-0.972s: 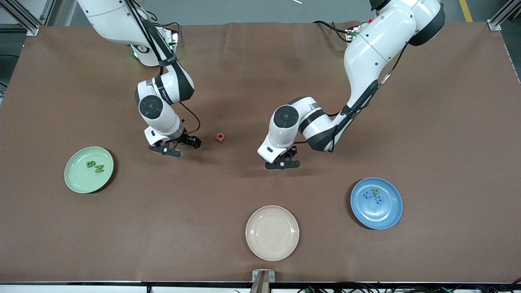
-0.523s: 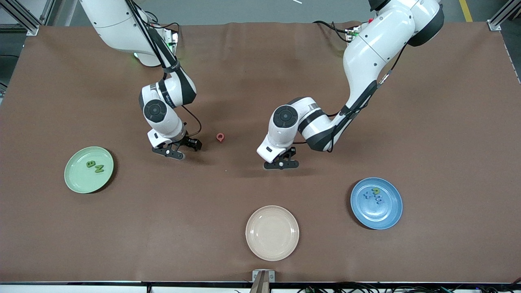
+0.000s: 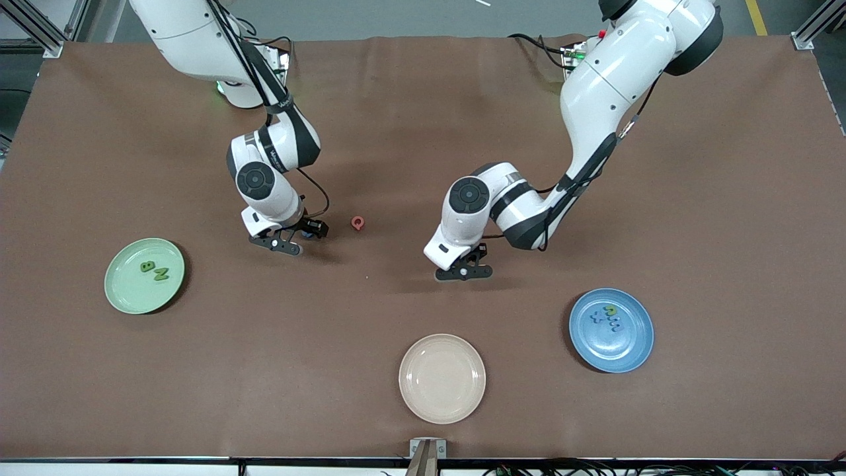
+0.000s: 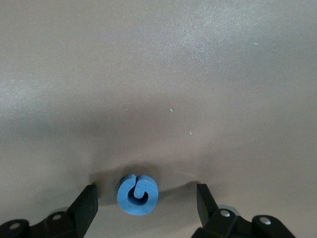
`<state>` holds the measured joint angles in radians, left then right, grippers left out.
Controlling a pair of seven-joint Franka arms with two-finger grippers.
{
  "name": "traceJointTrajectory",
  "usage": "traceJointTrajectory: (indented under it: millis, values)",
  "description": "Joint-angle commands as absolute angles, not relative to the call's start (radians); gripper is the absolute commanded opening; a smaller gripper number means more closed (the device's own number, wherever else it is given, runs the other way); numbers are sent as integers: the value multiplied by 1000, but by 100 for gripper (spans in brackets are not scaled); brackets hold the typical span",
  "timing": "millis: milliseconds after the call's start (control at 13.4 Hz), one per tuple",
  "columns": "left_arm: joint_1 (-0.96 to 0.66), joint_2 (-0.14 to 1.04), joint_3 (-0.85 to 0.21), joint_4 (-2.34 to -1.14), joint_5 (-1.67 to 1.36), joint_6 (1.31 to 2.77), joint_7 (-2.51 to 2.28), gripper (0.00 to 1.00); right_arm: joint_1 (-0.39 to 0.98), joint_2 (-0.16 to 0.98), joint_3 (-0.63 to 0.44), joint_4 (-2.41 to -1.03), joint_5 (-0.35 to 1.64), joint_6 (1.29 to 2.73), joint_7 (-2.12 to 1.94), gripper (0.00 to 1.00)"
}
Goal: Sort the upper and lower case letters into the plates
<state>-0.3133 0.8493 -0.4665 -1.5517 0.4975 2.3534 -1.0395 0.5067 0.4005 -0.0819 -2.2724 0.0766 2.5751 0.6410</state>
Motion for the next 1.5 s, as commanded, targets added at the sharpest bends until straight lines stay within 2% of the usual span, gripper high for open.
traceJointTrajectory:
  millis: [0,75,150,374,523,748,897,1196,1421]
  values:
    - [-321,853,-462,-1546,518,2355,-1028,19,520,374,-87,-2295,86,2574,657,83]
    - [-321,853,-462,-1546,518,2355,-1028,4,520,376,-89,-2295,86,2576,657,78]
    - [-321,853,-462,-1545,517,2355,-1032,0,519,377,-89,-2293,86,2579,657,74]
    - [-293,812,-462,-1548,520,2324,-1039,0,518,377,-89,-2293,86,2602,657,65]
    - [-237,741,-469,-1548,519,2226,-1019,0,518,379,-89,-2293,86,2603,657,56]
    - [-48,677,-541,-1569,497,2131,-869,0,518,379,-89,-2290,86,2605,657,44]
    - [122,684,-626,-1578,492,2125,-807,0,520,379,-89,-2290,86,2609,655,35]
    - [282,712,-626,-1589,512,2123,-596,0,522,377,-89,-2290,86,2609,655,19]
    - [340,761,-620,-1583,581,2151,-542,1,529,335,-90,-2284,86,2562,649,18]
